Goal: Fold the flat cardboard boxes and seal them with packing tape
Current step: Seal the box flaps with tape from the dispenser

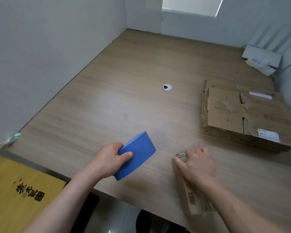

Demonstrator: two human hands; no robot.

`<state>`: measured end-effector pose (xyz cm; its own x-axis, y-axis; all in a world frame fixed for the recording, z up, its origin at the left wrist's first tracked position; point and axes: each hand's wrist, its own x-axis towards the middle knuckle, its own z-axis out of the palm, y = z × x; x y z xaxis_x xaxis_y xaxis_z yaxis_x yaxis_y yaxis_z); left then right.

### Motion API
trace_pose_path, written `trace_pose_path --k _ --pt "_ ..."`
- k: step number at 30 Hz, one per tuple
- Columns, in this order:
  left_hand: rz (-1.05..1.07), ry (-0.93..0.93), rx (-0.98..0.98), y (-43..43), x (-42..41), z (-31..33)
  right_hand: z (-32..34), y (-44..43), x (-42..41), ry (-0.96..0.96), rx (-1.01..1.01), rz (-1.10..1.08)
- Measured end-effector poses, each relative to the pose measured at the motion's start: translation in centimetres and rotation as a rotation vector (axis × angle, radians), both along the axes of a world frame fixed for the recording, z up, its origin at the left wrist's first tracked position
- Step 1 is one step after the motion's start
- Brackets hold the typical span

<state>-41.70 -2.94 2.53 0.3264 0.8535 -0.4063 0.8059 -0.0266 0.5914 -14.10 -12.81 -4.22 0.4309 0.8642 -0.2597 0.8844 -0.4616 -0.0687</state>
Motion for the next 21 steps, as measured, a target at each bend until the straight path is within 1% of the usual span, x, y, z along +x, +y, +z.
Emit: trace_pose_path --k 2,4,5,6,7,8,9,10,12,14,15,17,21 --pt "-0.069 -0.013 -0.017 0.1 0.6 0.4 0.3 -0.9 1.1 -0.016 -0.028 -0.079" --pt "-0.152 -0.023 -0.033 0.3 1.3 0.8 0.5 -1.5 1.8 -0.021 -0.039 -0.083" --pt "-0.195 -0.036 -0.048 0.3 1.7 1.0 0.8 -1.8 2.0 0.001 0.0 -0.076" --pt "-0.237 -0.051 -0.065 0.5 2.0 1.2 1.4 -1.9 2.0 0.063 0.093 -0.072" --pt "-0.276 -0.068 -0.081 0.6 2.5 1.5 2.1 -2.0 1.9 0.175 0.233 -0.072" --pt "-0.311 -0.085 -0.092 0.7 3.0 1.8 2.8 -2.2 1.7 0.338 0.383 -0.095" --pt "-0.341 -0.101 -0.101 0.9 3.6 2.2 3.6 -2.4 1.2 0.544 0.486 -0.151" --pt "-0.372 -0.115 -0.106 1.0 4.2 2.6 4.5 -2.5 0.6 0.753 0.514 -0.22" --pt "-0.436 -0.135 -0.121 1.2 5.6 3.3 5.5 -2.6 -0.4 1.121 0.474 -0.359" --pt "-0.487 -0.168 -0.144 1.4 6.8 3.9 6.1 -2.9 -0.6 1.396 0.476 -0.507" --pt "-0.506 -0.184 -0.156 1.4 7.4 4.2 6.3 -3.1 -0.4 1.475 0.504 -0.568" --pt "-0.539 -0.211 -0.178 1.5 8.5 4.5 6.6 -3.7 0.2 1.564 0.553 -0.628" --pt "-0.599 -0.233 -0.219 1.3 10.6 4.6 7.0 -5.2 1.6 1.636 0.574 -0.642"
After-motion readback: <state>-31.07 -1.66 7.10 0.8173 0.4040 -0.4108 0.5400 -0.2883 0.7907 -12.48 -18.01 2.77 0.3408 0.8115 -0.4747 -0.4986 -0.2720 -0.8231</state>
